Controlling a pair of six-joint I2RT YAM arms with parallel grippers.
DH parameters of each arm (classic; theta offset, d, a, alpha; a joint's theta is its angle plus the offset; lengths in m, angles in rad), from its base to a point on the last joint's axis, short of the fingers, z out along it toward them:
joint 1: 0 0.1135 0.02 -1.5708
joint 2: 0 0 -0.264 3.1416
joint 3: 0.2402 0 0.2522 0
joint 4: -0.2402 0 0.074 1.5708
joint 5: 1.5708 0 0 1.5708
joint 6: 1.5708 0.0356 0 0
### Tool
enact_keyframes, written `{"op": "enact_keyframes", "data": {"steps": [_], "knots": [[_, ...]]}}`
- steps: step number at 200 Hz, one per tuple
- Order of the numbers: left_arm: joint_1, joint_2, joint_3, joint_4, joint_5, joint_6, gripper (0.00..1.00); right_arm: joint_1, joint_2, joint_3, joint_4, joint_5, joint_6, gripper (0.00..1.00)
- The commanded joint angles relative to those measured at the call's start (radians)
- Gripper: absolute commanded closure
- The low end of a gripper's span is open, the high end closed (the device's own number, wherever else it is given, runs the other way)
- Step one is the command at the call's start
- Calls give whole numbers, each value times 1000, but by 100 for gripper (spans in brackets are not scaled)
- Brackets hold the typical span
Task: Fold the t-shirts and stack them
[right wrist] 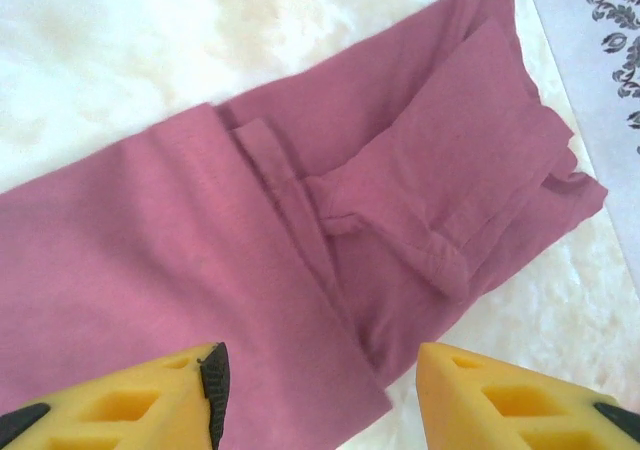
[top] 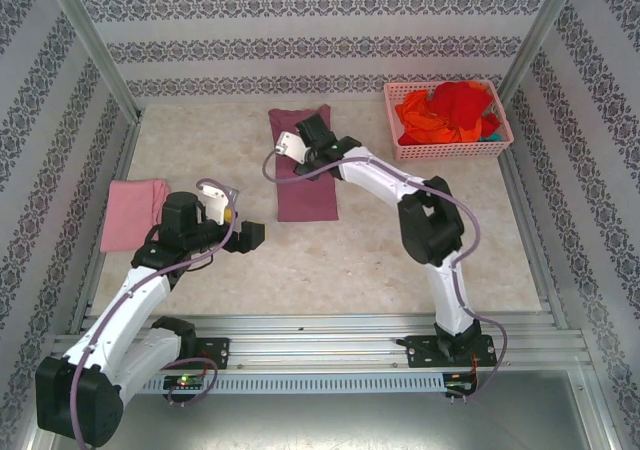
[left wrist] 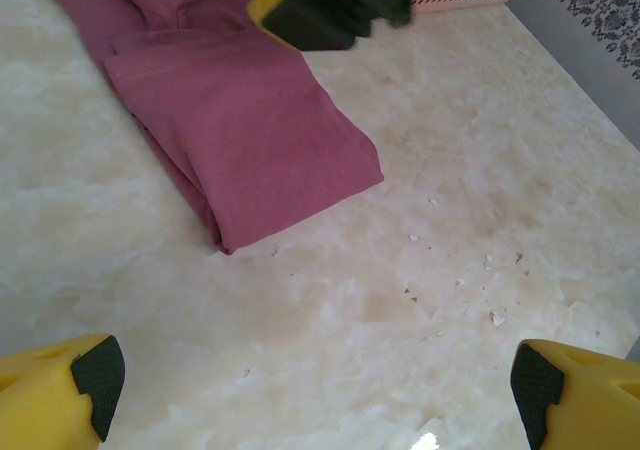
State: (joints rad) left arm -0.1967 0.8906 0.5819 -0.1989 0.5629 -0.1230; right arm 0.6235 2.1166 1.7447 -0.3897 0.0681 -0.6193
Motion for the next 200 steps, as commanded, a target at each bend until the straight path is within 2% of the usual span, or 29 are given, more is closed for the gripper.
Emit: {"op": "enact_keyframes", "data": {"steps": [1,20,36,57,77,113,200], "knots": [[-11,-15,-2,51,-22,-8,0,-1,-107,-185,90,-154,-34,48],[-11,-66,28,-77,-8,167,0,18,-153,-275,71,-174,-78,48],[-11,-114,66,-191,-39,307,0,47,-183,-350,57,-194,-131,49],[-12,-163,85,-275,-81,407,0,88,-214,-443,72,-218,-173,49],[-12,-194,62,-290,-94,427,0,109,-203,-452,55,-228,-164,50],[-12,-203,34,-270,-23,407,0,119,-130,-380,30,-201,-152,52],[-11,-228,10,-272,-40,417,0,94,-11,-265,-71,-163,-220,56]]}}
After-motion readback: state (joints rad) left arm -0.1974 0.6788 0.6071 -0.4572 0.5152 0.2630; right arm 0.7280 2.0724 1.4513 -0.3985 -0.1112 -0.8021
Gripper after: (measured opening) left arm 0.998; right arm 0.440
